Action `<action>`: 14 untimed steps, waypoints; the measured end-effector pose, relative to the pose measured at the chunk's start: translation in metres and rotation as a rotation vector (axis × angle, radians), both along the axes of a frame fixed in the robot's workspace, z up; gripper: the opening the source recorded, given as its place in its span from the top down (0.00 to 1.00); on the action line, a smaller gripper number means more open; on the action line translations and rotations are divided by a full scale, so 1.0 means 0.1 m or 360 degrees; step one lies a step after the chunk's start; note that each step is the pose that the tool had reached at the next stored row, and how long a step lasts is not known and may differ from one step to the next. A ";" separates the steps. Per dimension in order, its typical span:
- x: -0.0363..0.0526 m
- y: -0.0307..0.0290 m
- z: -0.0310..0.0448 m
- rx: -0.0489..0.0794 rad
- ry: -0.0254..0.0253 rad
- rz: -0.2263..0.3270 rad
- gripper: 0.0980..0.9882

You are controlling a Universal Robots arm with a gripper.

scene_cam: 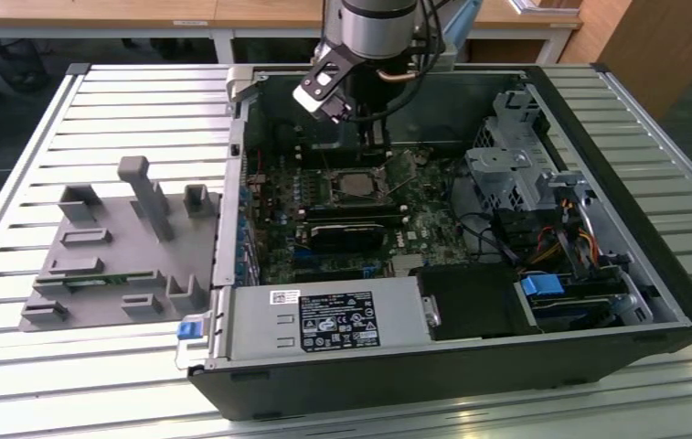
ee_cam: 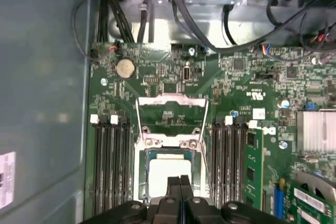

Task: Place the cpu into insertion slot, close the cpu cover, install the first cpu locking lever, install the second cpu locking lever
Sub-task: 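Close the cpu cover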

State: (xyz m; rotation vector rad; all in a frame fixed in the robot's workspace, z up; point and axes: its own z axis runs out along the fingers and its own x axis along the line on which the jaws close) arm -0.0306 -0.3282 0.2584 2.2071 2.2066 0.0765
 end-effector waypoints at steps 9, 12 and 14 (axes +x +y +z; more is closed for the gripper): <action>0.183 -0.001 0.019 0.0001 0.00524 0.0001 0.99; 0.209 0.000 0.019 0.0020 0.00535 0.0008 0.99; 0.215 0.000 0.031 0.0040 0.00535 0.0014 0.99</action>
